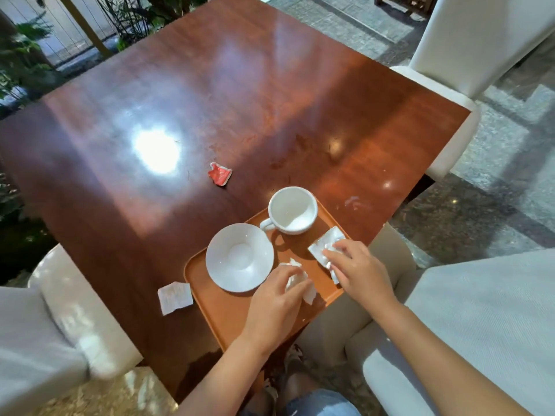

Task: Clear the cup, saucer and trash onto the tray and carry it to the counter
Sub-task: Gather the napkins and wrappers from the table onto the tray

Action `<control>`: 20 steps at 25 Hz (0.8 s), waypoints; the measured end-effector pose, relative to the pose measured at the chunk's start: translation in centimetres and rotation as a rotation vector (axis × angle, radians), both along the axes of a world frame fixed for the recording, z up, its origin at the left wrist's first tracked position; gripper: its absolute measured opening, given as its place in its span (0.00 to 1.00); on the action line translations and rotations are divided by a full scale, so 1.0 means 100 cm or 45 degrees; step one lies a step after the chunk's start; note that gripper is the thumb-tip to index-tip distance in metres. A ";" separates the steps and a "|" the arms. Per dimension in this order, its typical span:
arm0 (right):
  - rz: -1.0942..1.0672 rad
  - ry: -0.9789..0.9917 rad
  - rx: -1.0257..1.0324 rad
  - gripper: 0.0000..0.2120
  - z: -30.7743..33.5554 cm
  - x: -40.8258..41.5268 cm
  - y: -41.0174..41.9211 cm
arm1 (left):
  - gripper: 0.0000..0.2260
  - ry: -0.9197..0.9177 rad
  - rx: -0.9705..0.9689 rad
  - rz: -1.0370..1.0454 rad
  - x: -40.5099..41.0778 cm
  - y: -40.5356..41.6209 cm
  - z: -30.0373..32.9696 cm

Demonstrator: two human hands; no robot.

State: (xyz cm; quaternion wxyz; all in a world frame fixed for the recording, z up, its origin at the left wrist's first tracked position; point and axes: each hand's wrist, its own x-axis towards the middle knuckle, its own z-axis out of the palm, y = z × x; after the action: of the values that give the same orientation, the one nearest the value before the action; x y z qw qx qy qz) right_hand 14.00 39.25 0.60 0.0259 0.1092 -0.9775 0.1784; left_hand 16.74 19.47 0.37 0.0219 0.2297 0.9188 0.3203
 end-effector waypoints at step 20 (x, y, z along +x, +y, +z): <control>0.200 0.194 0.108 0.10 0.016 0.005 -0.002 | 0.21 0.026 -0.406 0.052 0.008 -0.013 0.007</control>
State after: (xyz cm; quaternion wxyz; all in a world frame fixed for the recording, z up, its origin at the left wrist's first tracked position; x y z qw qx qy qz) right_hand 14.47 39.07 2.20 0.0815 0.1998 -0.9678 0.1296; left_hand 17.55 18.21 1.04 0.0421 0.2080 0.9626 0.1683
